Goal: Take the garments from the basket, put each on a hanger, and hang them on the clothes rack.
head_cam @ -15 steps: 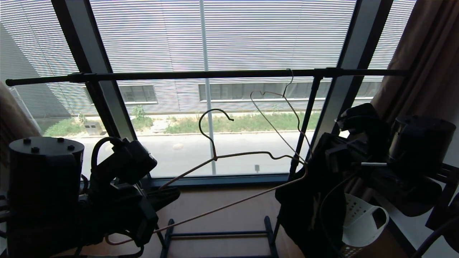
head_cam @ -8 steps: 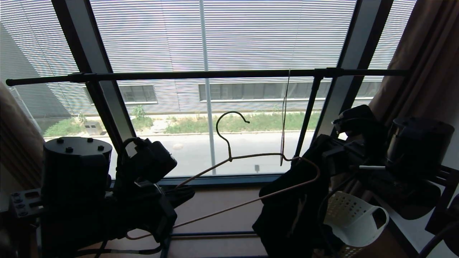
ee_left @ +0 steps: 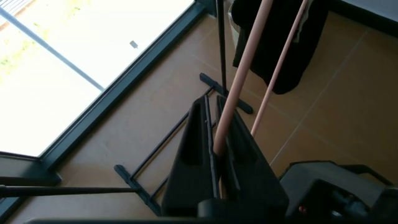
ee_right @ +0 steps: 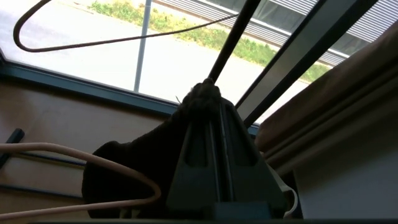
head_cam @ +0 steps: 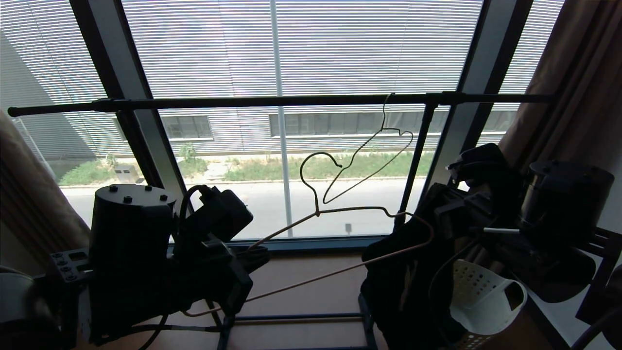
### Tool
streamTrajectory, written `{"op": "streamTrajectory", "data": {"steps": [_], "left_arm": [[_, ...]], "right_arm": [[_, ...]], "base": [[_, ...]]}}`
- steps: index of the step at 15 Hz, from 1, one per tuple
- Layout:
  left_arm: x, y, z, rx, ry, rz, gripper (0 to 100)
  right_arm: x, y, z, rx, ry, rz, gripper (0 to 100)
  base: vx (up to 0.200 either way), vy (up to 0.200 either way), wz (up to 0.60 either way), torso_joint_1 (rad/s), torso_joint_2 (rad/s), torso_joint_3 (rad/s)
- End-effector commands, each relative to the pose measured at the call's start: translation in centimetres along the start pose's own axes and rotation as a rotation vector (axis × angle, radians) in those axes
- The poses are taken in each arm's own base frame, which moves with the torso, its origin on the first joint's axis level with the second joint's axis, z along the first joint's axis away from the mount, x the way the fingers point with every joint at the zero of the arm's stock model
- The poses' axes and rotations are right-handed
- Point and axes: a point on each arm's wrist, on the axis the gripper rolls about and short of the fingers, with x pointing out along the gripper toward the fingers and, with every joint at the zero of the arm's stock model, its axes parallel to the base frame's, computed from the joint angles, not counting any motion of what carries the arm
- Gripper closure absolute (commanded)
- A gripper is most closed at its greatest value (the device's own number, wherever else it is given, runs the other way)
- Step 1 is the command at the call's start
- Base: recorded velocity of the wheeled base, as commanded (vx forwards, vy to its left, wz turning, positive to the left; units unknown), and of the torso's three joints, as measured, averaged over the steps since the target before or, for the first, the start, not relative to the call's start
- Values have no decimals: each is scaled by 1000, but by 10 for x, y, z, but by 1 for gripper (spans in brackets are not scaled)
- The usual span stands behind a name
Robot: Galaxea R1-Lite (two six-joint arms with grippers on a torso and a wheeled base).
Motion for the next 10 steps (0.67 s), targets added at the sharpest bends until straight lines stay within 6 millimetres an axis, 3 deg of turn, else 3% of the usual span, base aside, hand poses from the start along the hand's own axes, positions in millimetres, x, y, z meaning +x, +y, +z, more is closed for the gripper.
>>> {"op": "streamTrajectory", "data": {"steps": [1, 10], "left_arm": [[-1, 0, -1, -1, 3, 0, 100], [-6, 7, 3, -8, -20, 31, 100]], "right_arm": [[0, 1, 0, -1, 1, 1, 100], [2, 1, -2, -4, 9, -2, 100]], "base": [[0, 0, 0, 0, 0, 0], [0, 0, 0, 0, 0, 0]]}}
